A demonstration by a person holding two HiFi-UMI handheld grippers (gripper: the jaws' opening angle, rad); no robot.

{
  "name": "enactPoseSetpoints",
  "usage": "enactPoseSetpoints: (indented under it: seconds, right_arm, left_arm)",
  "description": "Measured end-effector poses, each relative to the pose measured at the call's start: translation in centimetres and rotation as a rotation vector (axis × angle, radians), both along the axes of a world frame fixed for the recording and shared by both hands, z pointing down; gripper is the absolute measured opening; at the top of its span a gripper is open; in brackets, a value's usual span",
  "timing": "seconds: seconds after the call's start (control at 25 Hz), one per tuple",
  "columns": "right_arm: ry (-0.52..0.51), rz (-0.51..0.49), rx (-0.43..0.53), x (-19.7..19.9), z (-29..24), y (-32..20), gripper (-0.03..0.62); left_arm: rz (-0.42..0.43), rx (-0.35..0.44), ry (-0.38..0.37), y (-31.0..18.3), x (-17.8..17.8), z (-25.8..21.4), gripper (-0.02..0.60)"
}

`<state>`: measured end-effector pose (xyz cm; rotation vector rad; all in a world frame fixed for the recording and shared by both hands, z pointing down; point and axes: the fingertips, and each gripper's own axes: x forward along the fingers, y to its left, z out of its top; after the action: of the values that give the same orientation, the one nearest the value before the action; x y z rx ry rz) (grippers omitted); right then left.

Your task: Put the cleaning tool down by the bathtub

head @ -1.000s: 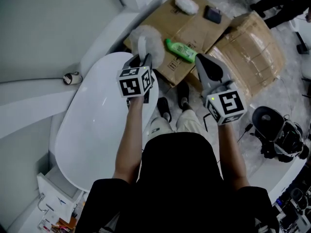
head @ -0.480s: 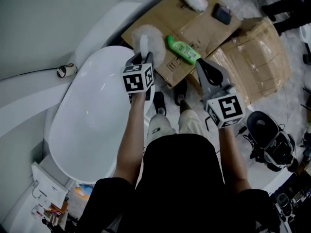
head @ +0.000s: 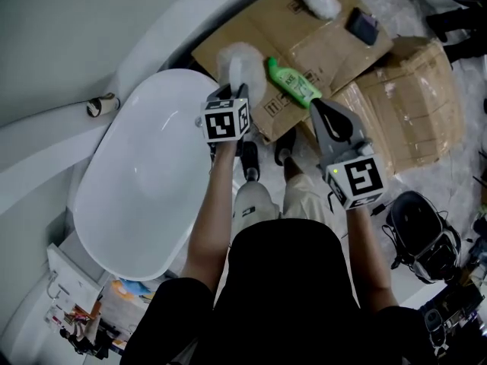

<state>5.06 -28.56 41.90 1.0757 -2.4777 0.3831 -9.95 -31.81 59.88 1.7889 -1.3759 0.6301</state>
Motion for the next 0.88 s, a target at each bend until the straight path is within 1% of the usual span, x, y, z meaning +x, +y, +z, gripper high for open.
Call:
enactPoseSetpoints:
  seconds: [0.24, 0.52, 0.88]
  right_arm:
    - [0.004, -0.006, 0.000, 0.6, 0.9, -1.5, 0.009]
    - [0.009, -0.012, -0.024, 0.7, 2.6, -2.4, 0.009]
    - [0.032, -0.028, -0.062, 0.1, 4.6, -3.4, 0.009]
  left_arm:
    - [0.009, -0.041, -0.011, -1.1, 1.1, 2.9, 0.094]
    - [0.004, -0.086, -0.031, -1.7, 1.2, 6.3, 0.094]
    - [-0.014, -0.142, -0.032, -2.3, 1.2, 10.4, 0.095]
